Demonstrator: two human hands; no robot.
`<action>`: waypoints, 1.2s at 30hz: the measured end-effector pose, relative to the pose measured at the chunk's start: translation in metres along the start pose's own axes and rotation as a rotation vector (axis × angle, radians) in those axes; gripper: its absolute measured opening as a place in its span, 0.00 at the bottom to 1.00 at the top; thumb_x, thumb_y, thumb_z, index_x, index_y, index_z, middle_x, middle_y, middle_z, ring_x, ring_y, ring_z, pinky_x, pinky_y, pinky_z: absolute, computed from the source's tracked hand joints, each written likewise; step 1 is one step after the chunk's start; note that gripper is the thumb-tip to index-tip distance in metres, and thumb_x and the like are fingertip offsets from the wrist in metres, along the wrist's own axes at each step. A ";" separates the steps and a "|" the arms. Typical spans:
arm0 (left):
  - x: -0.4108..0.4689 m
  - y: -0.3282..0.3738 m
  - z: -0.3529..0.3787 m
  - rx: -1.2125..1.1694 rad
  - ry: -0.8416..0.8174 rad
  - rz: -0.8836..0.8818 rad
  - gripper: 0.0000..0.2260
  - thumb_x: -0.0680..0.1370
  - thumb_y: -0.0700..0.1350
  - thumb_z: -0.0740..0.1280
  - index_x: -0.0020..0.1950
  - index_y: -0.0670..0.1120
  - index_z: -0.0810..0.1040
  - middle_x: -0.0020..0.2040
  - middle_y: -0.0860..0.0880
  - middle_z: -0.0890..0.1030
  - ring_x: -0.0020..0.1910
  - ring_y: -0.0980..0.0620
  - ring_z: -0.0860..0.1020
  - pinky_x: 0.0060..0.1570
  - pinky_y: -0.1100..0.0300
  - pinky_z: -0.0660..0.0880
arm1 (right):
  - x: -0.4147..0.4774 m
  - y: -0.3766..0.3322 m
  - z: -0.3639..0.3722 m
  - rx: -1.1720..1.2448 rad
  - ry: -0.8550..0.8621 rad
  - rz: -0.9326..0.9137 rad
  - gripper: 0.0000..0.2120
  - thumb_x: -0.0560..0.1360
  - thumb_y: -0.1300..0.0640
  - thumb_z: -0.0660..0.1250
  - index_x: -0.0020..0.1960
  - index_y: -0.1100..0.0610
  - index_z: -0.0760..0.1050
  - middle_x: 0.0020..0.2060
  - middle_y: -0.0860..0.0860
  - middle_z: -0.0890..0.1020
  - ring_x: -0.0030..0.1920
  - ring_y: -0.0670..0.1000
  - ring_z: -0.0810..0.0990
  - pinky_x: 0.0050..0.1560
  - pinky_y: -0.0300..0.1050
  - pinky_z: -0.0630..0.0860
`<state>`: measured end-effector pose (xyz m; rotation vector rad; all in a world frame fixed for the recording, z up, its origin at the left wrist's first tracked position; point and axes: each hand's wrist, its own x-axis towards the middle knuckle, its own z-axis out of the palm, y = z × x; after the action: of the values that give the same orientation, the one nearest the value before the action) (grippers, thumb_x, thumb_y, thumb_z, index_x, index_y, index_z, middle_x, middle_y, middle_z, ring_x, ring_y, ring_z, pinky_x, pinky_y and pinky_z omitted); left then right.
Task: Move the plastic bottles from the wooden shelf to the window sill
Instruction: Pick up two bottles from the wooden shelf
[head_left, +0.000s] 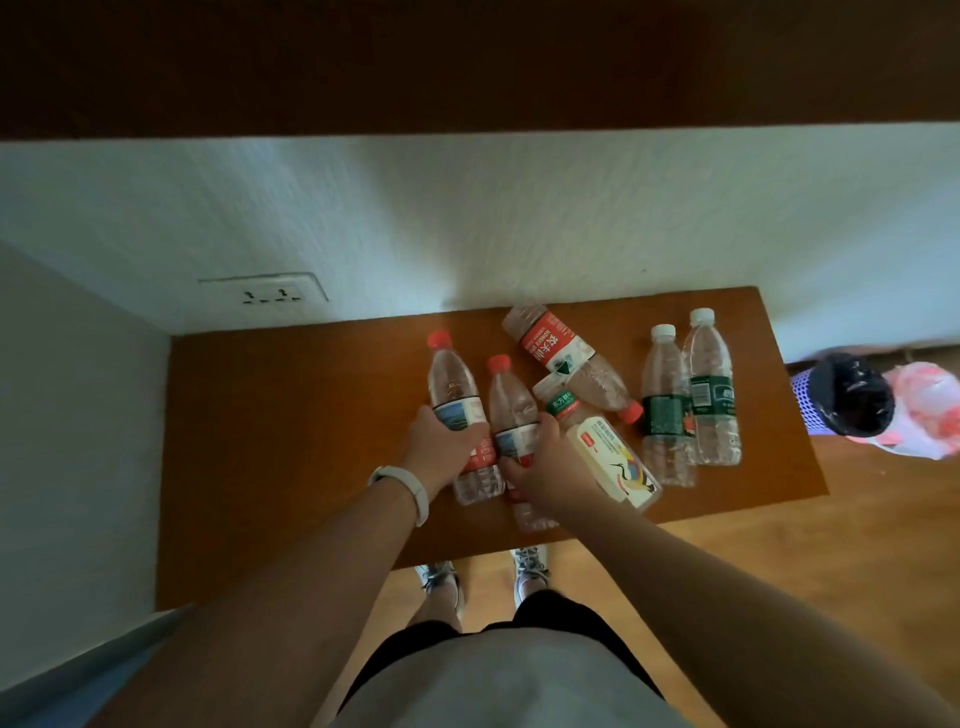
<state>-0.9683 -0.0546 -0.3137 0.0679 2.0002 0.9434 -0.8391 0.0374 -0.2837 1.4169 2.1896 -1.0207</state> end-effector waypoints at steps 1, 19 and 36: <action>0.000 -0.001 -0.002 0.006 -0.001 -0.001 0.25 0.72 0.51 0.78 0.63 0.46 0.71 0.56 0.47 0.80 0.51 0.48 0.81 0.50 0.52 0.80 | 0.001 -0.001 0.001 -0.001 0.007 0.009 0.39 0.71 0.43 0.72 0.74 0.54 0.56 0.64 0.54 0.76 0.58 0.56 0.79 0.54 0.52 0.76; -0.030 -0.003 -0.057 -0.109 -0.053 0.177 0.20 0.76 0.46 0.75 0.62 0.55 0.69 0.57 0.54 0.77 0.58 0.51 0.77 0.59 0.48 0.76 | -0.015 -0.016 -0.019 0.270 0.013 -0.172 0.29 0.71 0.48 0.73 0.65 0.41 0.62 0.55 0.41 0.77 0.51 0.43 0.79 0.46 0.41 0.76; -0.121 0.029 -0.078 -0.300 0.418 0.269 0.27 0.73 0.44 0.77 0.69 0.52 0.71 0.58 0.55 0.80 0.58 0.51 0.80 0.50 0.60 0.80 | -0.007 -0.061 -0.070 0.374 -0.219 -0.609 0.27 0.73 0.55 0.74 0.68 0.49 0.65 0.55 0.43 0.77 0.53 0.44 0.80 0.47 0.35 0.77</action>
<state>-0.9627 -0.1263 -0.1860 -0.0307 2.2352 1.5241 -0.8834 0.0691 -0.2079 0.6965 2.3918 -1.7705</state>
